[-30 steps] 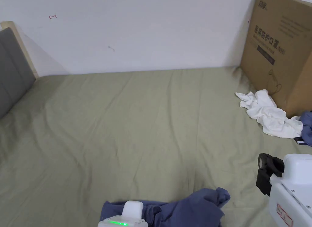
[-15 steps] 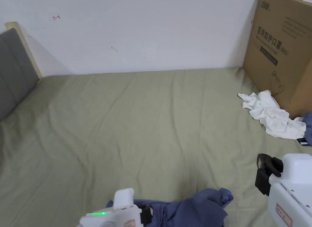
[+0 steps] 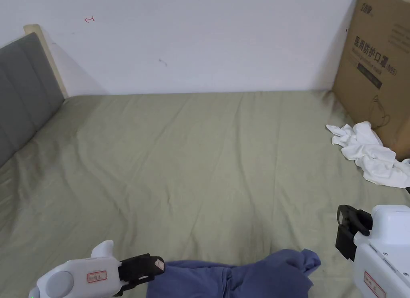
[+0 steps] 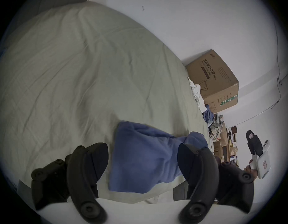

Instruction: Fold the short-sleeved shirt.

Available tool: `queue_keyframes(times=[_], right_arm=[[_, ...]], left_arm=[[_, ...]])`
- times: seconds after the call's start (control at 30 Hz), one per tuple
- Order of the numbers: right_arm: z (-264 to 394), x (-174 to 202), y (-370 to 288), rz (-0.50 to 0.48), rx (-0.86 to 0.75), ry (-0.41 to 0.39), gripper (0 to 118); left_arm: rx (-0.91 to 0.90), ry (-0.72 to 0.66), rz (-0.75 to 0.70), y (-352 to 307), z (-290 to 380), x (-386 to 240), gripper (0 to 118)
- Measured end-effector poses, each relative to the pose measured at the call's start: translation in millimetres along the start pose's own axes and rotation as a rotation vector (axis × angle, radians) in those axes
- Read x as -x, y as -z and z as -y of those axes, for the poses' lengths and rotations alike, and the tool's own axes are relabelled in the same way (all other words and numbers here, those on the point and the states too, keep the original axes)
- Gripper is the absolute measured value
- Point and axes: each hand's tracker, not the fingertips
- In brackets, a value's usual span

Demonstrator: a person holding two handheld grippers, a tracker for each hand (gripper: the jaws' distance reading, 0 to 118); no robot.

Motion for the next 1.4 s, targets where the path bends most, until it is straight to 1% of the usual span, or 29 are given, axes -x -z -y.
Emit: queue_keyframes(times=[0.03,0.1,0.3,0.33,0.37,0.4,0.43,0.47,0.5,0.53,0.6,0.63,0.67,0.7,0.73,0.87,0.93,1.07,1.13,1.27,1.33,1.4], right_arm=[[1,0,1,0.000,0.004,-0.002,4],[2,1,2,0.003,0.012,-0.004,4],[5,-1,6,0.016,0.033,-0.012,4],[5,-1,6,0.019,0.036,-0.015,4],[5,-2,7,0.022,0.038,-0.016,4],[5,-3,7,0.024,0.039,-0.015,4],[6,-3,7,0.027,0.040,-0.014,4],[6,-4,7,0.030,0.041,-0.013,4],[6,-5,7,0.032,0.042,-0.012,4],[6,-6,7,0.035,0.043,-0.012,4],[6,-7,7,0.038,0.044,-0.013,4],[6,-8,6,0.040,0.044,-0.013,4],[7,-8,6,0.041,0.045,-0.012,4],[7,-9,6,0.041,0.046,-0.011,4],[7,-9,6,0.042,0.048,-0.011,4],[6,-9,6,0.038,0.043,-0.012,4],[5,-7,6,0.035,0.038,-0.013,4],[2,-4,6,0.023,0.029,-0.016,4],[1,-3,6,0.019,0.023,-0.017,4],[-1,0,6,0.003,0.013,-0.012,4],[-1,1,6,-0.006,0.010,-0.013,4],[0,3,6,-0.012,0.009,-0.010,4]], left_arm=[[0.005,-0.003,0.001,4,2,3,105],[0.016,-0.005,-0.005,12,3,9,107],[0.043,0.029,0.005,34,13,21,107],[0.055,0.026,0.020,38,15,22,106],[0.075,0.027,0.042,43,16,23,103],[0.081,0.035,0.057,46,18,22,96],[0.084,0.049,0.053,48,21,20,86],[0.087,0.071,0.045,50,22,18,65],[0.090,0.090,0.032,54,23,16,55],[0.099,0.100,0.011,57,24,17,48],[0.097,0.076,0.029,56,24,20,34],[0.094,0.055,0.041,56,24,19,29],[0.091,0.054,0.040,55,25,18,27],[0.083,0.064,0.033,52,25,16,25],[0.077,0.090,-0.008,50,25,10,25],[0.074,0.118,-0.071,38,21,-13,21],[0.060,0.131,-0.068,29,17,-17,21],[0.029,0.129,-0.075,0,5,-14,20],[0.008,0.171,-0.133,-17,-3,-8,20],[0.005,0.185,-0.216,-49,-19,5,20],[0.004,0.196,-0.260,-61,-24,1,20],[0.002,0.208,-0.268,-67,-26,-11,20]])
